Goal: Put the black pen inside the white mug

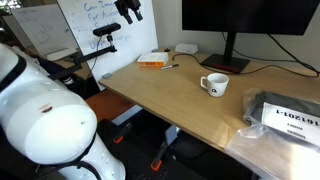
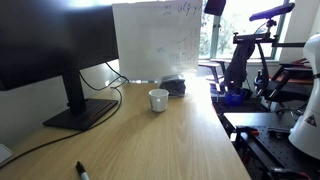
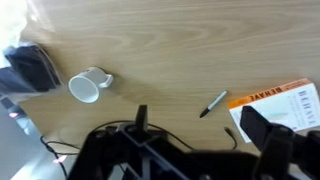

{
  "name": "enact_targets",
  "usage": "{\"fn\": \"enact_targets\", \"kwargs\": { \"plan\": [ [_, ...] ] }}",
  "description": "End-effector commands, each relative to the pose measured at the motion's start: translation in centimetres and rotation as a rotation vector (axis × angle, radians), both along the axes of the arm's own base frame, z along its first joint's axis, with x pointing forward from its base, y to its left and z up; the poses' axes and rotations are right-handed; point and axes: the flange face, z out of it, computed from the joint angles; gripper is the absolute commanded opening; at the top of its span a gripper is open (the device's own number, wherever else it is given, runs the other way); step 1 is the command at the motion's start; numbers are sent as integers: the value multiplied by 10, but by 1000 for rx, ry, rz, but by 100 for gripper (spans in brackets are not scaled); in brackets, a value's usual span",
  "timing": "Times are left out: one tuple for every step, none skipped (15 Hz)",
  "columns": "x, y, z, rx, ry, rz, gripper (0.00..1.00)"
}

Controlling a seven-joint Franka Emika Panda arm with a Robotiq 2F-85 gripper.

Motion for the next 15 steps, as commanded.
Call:
{"fn": "enact_targets", "kwargs": {
  "plan": [
    [0,0,0,-1,1,0,100],
    [9,-1,-5,12,-18,-38,100],
    [18,-3,-11,37,-29,-77,100],
    [35,-11,-24,72,-40,-148,100],
    [48,-16,-35,103,-57,-189,100],
    [67,-23,-51,126,-81,-241,100],
    [86,-30,-69,157,-84,-266,100],
    [109,-41,-90,201,-73,-327,100],
    [128,-48,-112,210,-78,-379,100],
    [148,-55,-134,246,-66,-389,100],
    [166,-59,-155,271,-53,-391,100],
    [183,-64,-176,300,-37,-395,100],
    [198,-64,-194,327,-20,-396,100],
    [212,-61,-211,344,-3,-395,100],
    [223,-58,-227,346,15,-391,100]
  ]
}}
